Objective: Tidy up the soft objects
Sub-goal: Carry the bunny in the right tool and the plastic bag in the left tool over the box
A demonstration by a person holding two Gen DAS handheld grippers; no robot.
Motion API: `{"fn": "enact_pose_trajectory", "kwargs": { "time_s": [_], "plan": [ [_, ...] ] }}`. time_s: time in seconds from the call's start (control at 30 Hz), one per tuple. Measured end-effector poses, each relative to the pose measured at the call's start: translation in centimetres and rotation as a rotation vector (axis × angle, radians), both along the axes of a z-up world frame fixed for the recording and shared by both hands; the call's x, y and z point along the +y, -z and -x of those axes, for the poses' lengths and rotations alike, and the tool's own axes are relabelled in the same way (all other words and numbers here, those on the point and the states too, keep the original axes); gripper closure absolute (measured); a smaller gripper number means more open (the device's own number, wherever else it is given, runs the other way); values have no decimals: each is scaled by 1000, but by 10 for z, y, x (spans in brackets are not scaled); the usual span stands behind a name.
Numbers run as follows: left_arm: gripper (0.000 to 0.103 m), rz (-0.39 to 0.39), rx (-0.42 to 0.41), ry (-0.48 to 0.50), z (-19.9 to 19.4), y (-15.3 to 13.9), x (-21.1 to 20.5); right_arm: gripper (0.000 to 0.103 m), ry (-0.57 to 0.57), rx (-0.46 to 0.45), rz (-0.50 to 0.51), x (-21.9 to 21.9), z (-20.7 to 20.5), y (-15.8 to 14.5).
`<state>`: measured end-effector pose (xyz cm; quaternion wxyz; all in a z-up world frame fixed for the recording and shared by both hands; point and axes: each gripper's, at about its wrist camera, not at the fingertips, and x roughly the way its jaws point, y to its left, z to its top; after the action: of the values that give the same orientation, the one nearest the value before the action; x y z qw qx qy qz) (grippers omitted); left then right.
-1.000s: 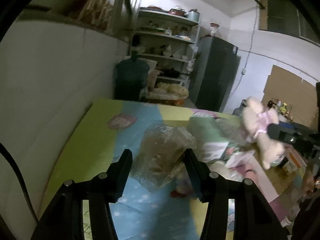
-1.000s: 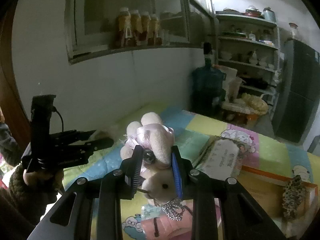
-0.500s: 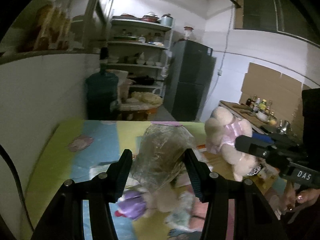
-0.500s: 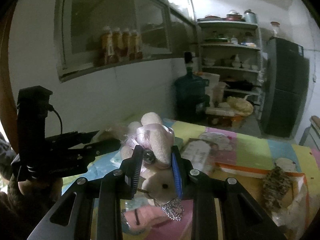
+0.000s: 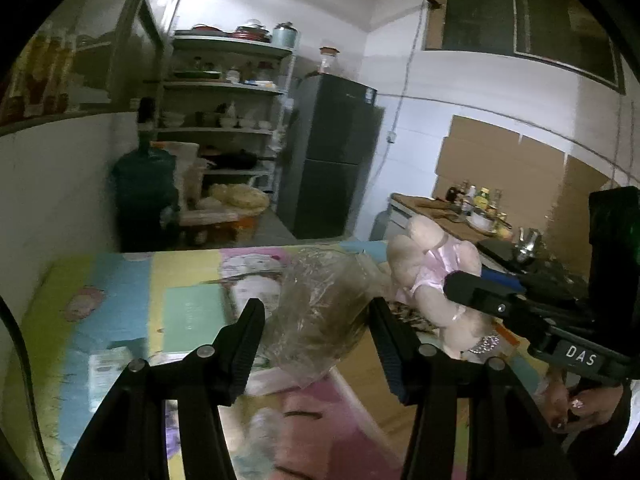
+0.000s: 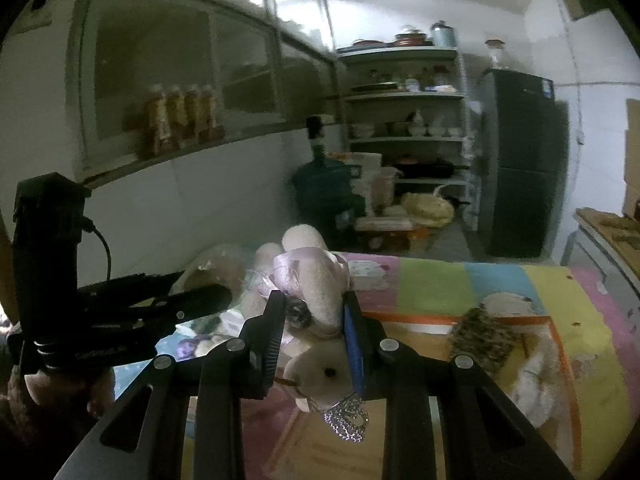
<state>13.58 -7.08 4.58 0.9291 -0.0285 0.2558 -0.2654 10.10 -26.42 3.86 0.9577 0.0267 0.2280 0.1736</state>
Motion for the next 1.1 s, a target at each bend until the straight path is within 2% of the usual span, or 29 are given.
{"fn": "enact_pose_trajectory", "kwargs": {
  "time_s": [0.53, 1.1],
  "plan": [
    [49, -6, 41, 121, -1, 13, -74, 74, 147, 12, -41, -71, 18, 5],
    [49, -38, 113, 144, -17, 37, -124, 74, 211, 56, -73, -112, 13, 25]
  ]
}}
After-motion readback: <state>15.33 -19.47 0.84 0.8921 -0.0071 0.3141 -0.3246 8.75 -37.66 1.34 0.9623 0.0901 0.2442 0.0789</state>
